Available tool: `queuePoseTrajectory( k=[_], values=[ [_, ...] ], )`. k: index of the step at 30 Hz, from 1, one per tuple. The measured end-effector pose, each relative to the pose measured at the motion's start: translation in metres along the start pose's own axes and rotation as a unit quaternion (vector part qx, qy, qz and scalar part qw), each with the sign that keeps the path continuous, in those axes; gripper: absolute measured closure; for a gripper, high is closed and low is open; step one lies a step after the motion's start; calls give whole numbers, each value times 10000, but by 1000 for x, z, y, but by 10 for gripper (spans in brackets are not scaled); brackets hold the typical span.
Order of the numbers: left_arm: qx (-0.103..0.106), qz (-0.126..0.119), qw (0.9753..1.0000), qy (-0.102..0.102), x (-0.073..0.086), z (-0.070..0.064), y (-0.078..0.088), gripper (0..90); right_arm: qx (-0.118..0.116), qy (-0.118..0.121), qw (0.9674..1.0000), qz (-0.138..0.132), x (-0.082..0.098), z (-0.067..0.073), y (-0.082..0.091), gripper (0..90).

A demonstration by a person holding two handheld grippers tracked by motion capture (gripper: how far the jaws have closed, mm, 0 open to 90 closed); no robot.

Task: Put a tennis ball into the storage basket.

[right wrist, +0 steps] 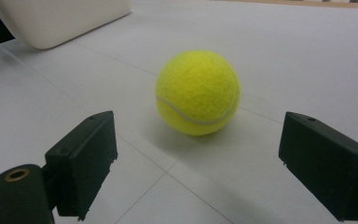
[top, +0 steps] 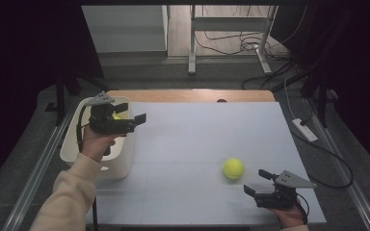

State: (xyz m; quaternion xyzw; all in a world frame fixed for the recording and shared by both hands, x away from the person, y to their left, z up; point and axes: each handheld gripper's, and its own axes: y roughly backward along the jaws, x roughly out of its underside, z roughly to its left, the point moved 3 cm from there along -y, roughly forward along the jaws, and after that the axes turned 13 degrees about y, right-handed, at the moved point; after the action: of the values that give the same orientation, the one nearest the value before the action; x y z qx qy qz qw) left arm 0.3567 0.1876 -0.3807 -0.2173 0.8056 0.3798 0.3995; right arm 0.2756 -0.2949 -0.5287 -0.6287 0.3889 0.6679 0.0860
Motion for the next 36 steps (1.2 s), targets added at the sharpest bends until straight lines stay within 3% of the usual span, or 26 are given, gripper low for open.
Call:
queuePoseTrajectory(
  k=[2,6,17,36],
  values=[
    [40,35,10000,-40,1,-4,-3,126,15,-6,10000,-24,0,0,0,113],
    [-113,-40,9999,-122,3,-9,-3,128,28,2,10000,-34,0,-1,1,112],
    [192,158,9996,-166,10,-17,-10,128,21,7,10000,-23,0,0,1,113],
    [607,486,9957,-508,19,-54,-35,126,-24,65,10000,-21,-1,1,0,112]
  ],
)
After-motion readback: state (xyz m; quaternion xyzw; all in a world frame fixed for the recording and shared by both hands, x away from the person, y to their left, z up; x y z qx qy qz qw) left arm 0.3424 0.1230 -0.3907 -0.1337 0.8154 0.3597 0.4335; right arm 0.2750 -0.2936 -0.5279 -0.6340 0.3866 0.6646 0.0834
